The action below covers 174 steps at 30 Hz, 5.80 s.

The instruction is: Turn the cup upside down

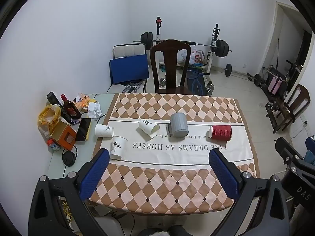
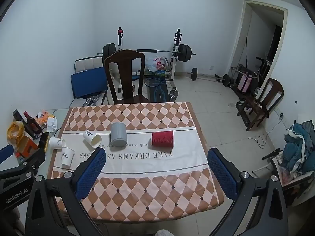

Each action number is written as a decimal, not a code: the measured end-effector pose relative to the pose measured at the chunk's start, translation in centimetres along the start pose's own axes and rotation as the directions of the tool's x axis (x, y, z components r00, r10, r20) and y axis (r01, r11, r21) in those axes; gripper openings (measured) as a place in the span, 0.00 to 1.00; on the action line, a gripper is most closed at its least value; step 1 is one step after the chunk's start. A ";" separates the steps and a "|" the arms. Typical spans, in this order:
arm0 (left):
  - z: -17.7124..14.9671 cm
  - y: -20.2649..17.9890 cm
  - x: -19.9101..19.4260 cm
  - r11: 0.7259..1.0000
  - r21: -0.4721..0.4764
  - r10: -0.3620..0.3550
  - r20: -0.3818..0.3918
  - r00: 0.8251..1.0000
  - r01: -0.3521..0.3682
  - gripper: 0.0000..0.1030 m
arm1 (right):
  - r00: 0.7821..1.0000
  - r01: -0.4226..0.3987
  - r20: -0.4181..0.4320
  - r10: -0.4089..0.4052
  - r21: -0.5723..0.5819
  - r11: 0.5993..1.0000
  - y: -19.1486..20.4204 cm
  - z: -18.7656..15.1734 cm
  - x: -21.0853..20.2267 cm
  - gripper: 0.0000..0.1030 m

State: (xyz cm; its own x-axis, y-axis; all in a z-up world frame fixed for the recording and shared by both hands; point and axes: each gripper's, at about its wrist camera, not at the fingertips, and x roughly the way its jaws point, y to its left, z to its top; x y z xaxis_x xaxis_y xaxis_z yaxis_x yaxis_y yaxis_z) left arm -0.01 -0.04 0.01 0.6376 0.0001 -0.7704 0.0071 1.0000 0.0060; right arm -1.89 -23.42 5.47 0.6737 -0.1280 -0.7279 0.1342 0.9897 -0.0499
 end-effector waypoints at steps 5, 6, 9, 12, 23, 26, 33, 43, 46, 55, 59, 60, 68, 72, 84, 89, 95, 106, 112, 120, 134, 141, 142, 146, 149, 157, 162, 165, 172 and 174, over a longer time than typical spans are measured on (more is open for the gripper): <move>0.0 -0.1 0.1 1.000 -0.004 -0.013 -0.012 1.000 0.013 1.00 | 1.000 0.019 -0.016 -0.019 -0.020 1.000 0.1 0.0 0.1 1.00; 0.0 -0.2 0.1 1.000 -0.002 -0.015 -0.012 1.000 0.015 1.00 | 1.000 0.018 -0.015 -0.018 -0.019 1.000 0.1 0.0 0.1 1.00; 0.0 0.0 0.0 1.000 -0.012 -0.008 -0.015 1.000 0.008 1.00 | 1.000 0.016 -0.015 -0.016 -0.014 1.000 0.0 -0.1 0.1 1.00; 0.0 -0.1 0.0 1.000 -0.009 -0.004 -0.015 1.000 0.004 1.00 | 1.000 0.023 -0.015 -0.024 -0.022 0.999 0.1 0.0 0.1 1.00; 1.3 -1.2 -0.3 1.000 -0.006 -0.009 -0.014 1.000 0.009 1.00 | 1.000 0.020 -0.015 -0.020 -0.019 1.000 0.2 -0.1 -0.1 1.00; 1.6 -1.9 -0.4 1.000 -0.006 -0.007 -0.012 1.000 0.007 1.00 | 1.000 0.018 -0.011 -0.018 -0.013 1.000 -0.6 -0.4 0.4 1.00; 1.5 -1.8 -0.5 1.000 -0.005 -0.009 -0.010 1.000 0.009 1.00 | 1.000 0.020 -0.013 -0.020 -0.015 1.000 -0.5 -0.6 0.5 1.00; 1.4 -2.3 -0.4 1.000 -0.004 -0.010 -0.009 1.000 0.010 1.00 | 1.000 0.030 0.001 -0.030 -0.021 0.999 -0.9 -0.4 -0.3 1.00; 1.5 -2.5 -0.5 1.000 -0.005 -0.011 -0.011 1.000 0.011 1.00 | 0.999 0.034 0.001 -0.034 -0.021 0.999 -0.7 -0.2 -0.3 1.00; 1.4 -3.0 -0.7 1.000 -0.003 -0.012 -0.002 1.000 0.012 1.00 | 0.999 0.037 0.005 -0.037 -0.018 0.999 -0.7 0.0 -0.6 1.00; 1.5 -3.1 -0.9 1.000 -0.007 -0.011 -0.011 1.000 0.011 1.00 | 0.999 0.036 0.003 -0.036 -0.019 0.999 -0.7 0.1 -0.6 1.00; 1.6 -3.2 -1.0 1.000 -0.007 -0.011 -0.012 1.000 0.011 1.00 | 0.999 0.035 0.003 -0.035 -0.017 0.999 -0.7 0.1 -0.6 1.00; 1.5 -3.3 -1.2 1.000 -0.008 -0.014 -0.009 1.000 0.014 1.00 | 0.999 0.035 0.004 -0.035 -0.018 0.999 -0.8 -0.1 -0.6 1.00; 1.5 -3.2 -1.1 1.000 -0.007 -0.012 -0.011 1.000 0.012 1.00 | 0.999 0.037 0.004 -0.037 -0.018 0.999 -0.8 -0.1 -0.6 1.00; 1.4 -3.2 -1.2 1.000 -0.009 -0.016 -0.008 1.000 0.016 1.00 | 0.999 0.040 0.008 -0.040 -0.020 0.999 -0.6 0.0 -0.8 1.00; 1.3 -3.3 -1.2 1.000 -0.008 -0.021 -0.008 1.000 0.021 1.00 | 0.999 0.038 0.007 -0.038 -0.019 0.999 -0.5 -0.1 -0.6 1.00; 1.8 -3.0 2.0 0.999 0.037 -0.014 -0.011 1.000 0.014 1.00 | 0.996 0.085 -0.019 -0.085 0.018 0.996 -0.3 -0.3 1.1 1.00; 0.8 -1.6 19.7 0.997 -0.010 -0.072 -0.325 0.943 0.073 1.00 | 0.895 0.186 -0.406 -0.186 -0.039 0.982 -1.7 -6.2 22.3 0.89; 1.8 -3.6 29.7 0.995 -0.061 -0.104 -0.468 0.878 0.085 0.87 | 0.803 0.133 -0.581 -0.134 -0.044 0.990 -2.6 -9.5 33.9 0.70; 5.7 -7.4 39.4 0.990 -0.076 -0.144 -0.550 0.823 0.122 0.82 | 0.715 0.131 -0.694 -0.080 0.021 0.991 -4.4 -10.1 43.0 0.70; 4.2 -10.4 47.2 0.991 0.051 -0.069 -0.603 0.795 0.125 0.77 | 0.649 0.120 -0.758 -0.063 0.020 0.993 -5.6 -10.1 49.7 0.70; 4.0 -9.7 44.7 0.987 0.085 -0.064 -0.587 0.807 0.140 0.76 | 0.654 0.106 -0.754 -0.054 0.020 0.994 -5.6 -9.5 50.8 0.70; 4.0 -9.5 43.8 0.985 0.089 -0.066 -0.581 0.811 0.144 0.76 | 0.656 0.103 -0.753 -0.053 0.020 0.994 -5.5 -9.4 50.7 0.70; 3.2 -8.9 40.2 0.977 0.133 -0.066 -0.551 0.832 0.166 0.75 | 0.665 0.091 -0.745 -0.057 0.005 0.996 -5.2 -9.5 49.5 0.70; 2.4 -8.1 37.3 0.971 0.149 -0.079 -0.543 0.836 0.189 0.75 | 0.674 0.081 -0.735 -0.070 -0.021 0.997 -4.2 -10.1 47.6 0.70; -2.6 -9.8 32.7 0.968 0.128 -0.111 -0.550 0.828 0.214 0.75 | 0.698 0.105 -0.711 -0.083 -0.013 0.994 -3.0 -13.0 40.1 0.70; -7.3 -10.0 31.1 0.970 0.092 -0.138 -0.559 0.818 0.227 0.75 | 0.713 0.141 -0.694 -0.100 0.002 0.990 -3.6 -15.7 35.4 0.70; -9.4 -10.5 31.0 0.970 0.099 -0.132 -0.546 0.827 0.221 0.75 | 0.718 0.165 -0.688 -0.102 0.026 0.986 -4.2 -17.9 33.3 0.70; -12.7 -11.3 29.5 0.968 0.133 -0.116 -0.521 0.846 0.215 0.75 | 0.715 0.198 -0.689 -0.117 0.039 0.979 -5.9 -21.5 31.5 0.70; -13.2 -11.5 29.4 0.968 0.128 -0.120 -0.523 0.844 0.217 0.75 | 0.718 0.208 -0.685 -0.121 0.046 0.977 -6.2 -21.9 31.1 0.70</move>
State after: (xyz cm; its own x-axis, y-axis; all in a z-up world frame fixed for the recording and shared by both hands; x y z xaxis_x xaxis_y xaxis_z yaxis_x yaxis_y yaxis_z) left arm 8.51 -11.46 -31.11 0.1340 -0.1152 -0.9843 0.2444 0.9664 -0.0798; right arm 2.27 -32.15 -31.84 -0.0307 -0.1675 -0.9854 0.3045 0.9374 -0.1689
